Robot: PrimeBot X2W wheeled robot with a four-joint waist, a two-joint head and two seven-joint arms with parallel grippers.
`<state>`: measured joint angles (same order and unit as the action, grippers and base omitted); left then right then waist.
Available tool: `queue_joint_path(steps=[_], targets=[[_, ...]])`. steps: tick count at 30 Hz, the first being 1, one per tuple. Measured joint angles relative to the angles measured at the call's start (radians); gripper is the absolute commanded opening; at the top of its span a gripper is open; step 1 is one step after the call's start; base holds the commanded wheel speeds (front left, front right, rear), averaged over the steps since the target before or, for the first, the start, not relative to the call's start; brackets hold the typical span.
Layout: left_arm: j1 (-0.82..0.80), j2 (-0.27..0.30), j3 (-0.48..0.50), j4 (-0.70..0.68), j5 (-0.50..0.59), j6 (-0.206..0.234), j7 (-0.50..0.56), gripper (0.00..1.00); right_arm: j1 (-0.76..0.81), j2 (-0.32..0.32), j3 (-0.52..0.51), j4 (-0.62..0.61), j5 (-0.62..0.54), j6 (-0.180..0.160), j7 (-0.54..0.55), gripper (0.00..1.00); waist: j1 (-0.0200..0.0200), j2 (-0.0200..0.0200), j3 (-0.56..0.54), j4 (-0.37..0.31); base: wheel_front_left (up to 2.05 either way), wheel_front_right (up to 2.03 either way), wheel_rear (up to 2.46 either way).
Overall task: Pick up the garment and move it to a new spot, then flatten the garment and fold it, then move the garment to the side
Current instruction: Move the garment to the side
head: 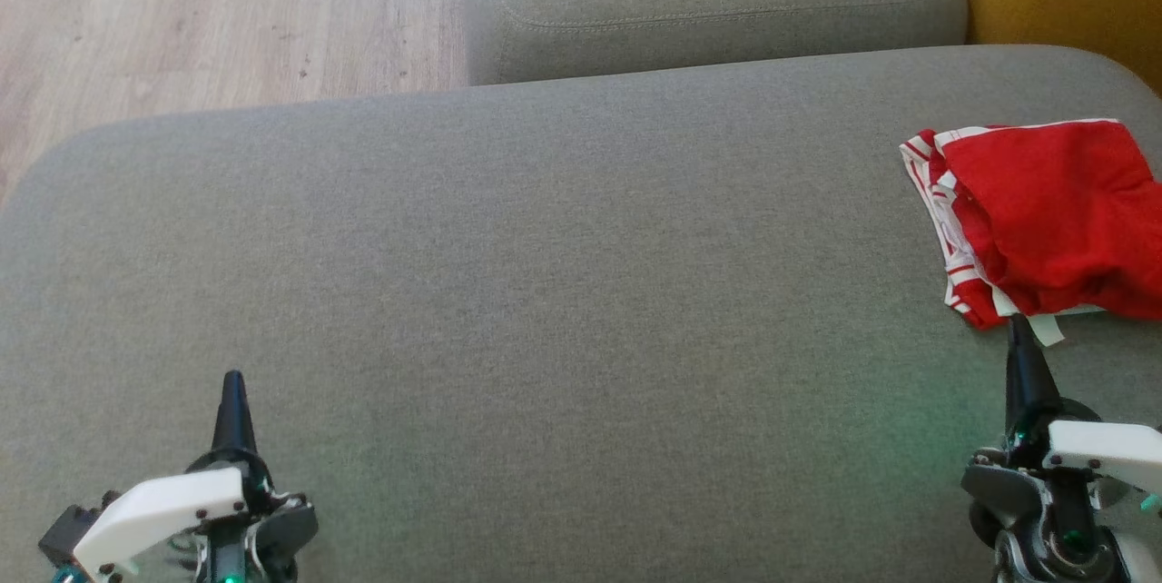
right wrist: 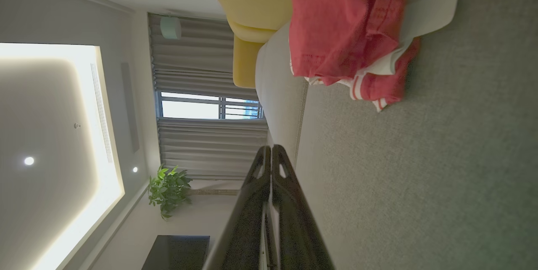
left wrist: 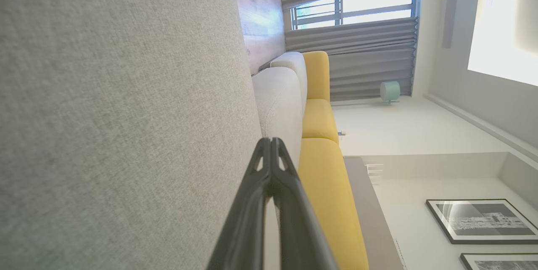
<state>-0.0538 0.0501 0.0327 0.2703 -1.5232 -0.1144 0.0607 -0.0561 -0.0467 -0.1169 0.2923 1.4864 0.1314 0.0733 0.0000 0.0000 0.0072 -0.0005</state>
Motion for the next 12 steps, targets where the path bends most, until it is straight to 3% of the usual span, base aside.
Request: queue_joint_path(steps=[12], targets=[[-0.001,0.000,0.029,0.002,-0.098,-0.010,0.032,0.00,0.000,0.000,-0.016,-0.007,0.115,0.000,0.034,0.00,0.0000,0.0000,-0.004,0.001,0.00,0.00,0.00]])
